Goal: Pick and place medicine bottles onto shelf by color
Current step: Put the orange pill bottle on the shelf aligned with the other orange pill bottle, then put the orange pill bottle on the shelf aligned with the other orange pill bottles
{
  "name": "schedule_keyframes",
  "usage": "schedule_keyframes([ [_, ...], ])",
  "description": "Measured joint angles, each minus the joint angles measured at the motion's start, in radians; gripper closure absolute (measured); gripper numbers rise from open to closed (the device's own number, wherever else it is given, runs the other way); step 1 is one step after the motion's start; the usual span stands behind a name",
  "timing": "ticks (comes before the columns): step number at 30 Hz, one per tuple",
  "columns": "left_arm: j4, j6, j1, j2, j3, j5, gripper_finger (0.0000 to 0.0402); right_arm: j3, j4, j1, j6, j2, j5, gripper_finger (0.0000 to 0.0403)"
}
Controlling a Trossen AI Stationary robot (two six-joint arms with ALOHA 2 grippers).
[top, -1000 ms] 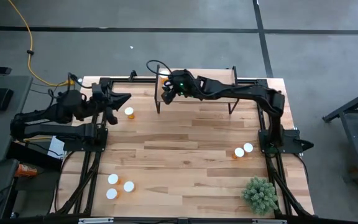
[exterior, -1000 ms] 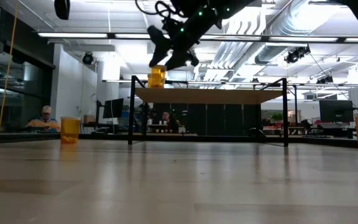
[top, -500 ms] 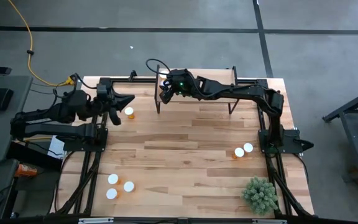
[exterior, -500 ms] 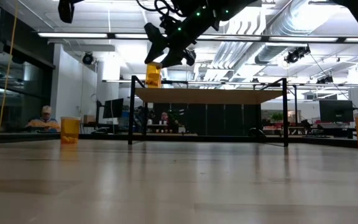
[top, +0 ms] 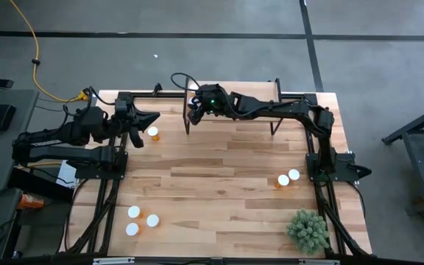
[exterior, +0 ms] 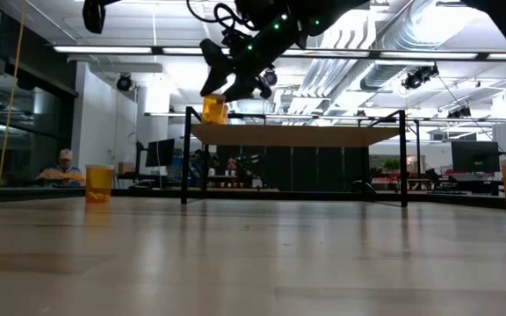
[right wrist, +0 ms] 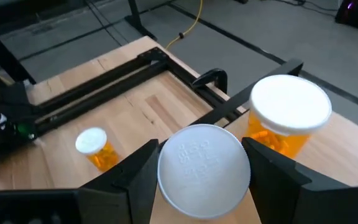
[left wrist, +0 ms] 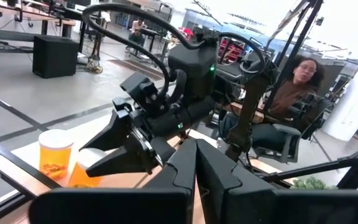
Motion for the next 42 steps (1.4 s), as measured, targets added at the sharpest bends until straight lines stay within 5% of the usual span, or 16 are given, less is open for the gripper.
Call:
schedule_keyframes([
  [18,0.001,-0.001,0.0,0.0,0.0,0.026,0.0402,0.001,-0.008,0.0,-0.028,-0.002,-0.004,0.0202],
  [29,0.0,0.008,0.0,0.0,0.0,0.026,0.0402,-0.001,-0.002,-0.001,-0.036,-0.005,-0.004,0.0097],
  [42,-0.001,0.008,0.0,0.0,0.0,0.026,0.0401,-0.001,-0.152,-0.009,-0.129,-0.15,-0.004,0.0087],
])
